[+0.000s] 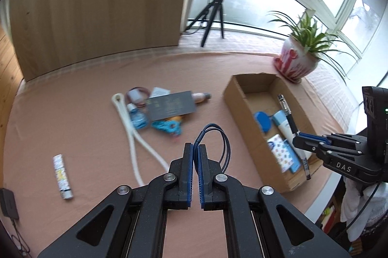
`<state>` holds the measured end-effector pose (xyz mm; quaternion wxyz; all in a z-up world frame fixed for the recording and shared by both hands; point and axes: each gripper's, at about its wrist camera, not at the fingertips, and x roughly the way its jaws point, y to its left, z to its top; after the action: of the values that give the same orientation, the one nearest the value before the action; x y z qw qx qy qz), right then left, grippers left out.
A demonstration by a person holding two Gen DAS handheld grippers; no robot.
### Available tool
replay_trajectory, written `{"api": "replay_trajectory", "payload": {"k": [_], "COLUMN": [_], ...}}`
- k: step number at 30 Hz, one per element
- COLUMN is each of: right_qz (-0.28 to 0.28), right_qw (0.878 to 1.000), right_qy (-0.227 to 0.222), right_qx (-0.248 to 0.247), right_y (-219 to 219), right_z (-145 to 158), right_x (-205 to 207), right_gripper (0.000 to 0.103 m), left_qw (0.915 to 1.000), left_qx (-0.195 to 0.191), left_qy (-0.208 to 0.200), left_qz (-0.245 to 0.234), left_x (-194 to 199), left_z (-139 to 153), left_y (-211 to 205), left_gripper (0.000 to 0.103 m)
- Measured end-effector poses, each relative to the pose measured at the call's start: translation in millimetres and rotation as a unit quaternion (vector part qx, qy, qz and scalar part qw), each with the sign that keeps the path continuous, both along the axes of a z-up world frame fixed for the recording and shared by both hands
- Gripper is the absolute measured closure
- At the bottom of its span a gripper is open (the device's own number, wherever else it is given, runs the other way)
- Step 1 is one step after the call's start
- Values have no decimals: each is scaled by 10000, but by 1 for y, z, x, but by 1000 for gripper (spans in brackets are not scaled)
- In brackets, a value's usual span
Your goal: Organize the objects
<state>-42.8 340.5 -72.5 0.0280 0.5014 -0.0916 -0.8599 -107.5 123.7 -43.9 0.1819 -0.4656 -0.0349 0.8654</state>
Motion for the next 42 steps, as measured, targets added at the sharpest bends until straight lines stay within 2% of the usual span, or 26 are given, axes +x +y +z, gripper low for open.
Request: {"api": "replay_trajectory", "payload": {"k": [6, 13, 22, 26, 27, 28, 30, 31, 38, 42], "right_qz": [-312, -544, -587, -608, -606, -603, -633, -652, -513, -252], "right_qw": [9995, 9985, 9982, 9980, 9980, 9979, 9975, 9974, 9980, 9989], "right_qy": [2, -62, -136, -159, -166, -197, -234, -224, -200, -177], "right_qx": [11, -26, -45, -89, -116, -163, -198, -195, -306, -351], "right_y": [37, 68, 87, 91, 92, 93, 95, 96, 88, 71], "right_z": [1, -4, -11, -14, -15, -16, -17, -17, -15, -12], "right_x": [5, 7, 5, 4, 3, 3, 2, 2, -11, -28], "right_gripper": [95, 95, 95, 95, 93, 84, 70, 68, 68, 68], "left_qw": [9991, 9977, 9962, 9961, 9960, 9961, 9969, 9972, 9988, 9985], "left_qx": [58, 71, -16, -47, -27, -2, 8, -14, 3, -19], "left_qy": [49, -18, -88, -78, -116, -161, -60, -26, -220, -506], "left_qz": [-406, -670, -866, -881, -880, -871, -788, -751, -448, -188], "left_x": [-15, -37, -46, -48, -49, -49, -48, -47, -48, -43], "left_z": [3, -3, -17, -18, -18, -19, -17, -17, -29, -51], "left_y": [61, 120, 167, 173, 174, 173, 169, 167, 138, 109], "left_gripper": [100, 100, 99, 99, 96, 82, 63, 58, 58, 58]}}
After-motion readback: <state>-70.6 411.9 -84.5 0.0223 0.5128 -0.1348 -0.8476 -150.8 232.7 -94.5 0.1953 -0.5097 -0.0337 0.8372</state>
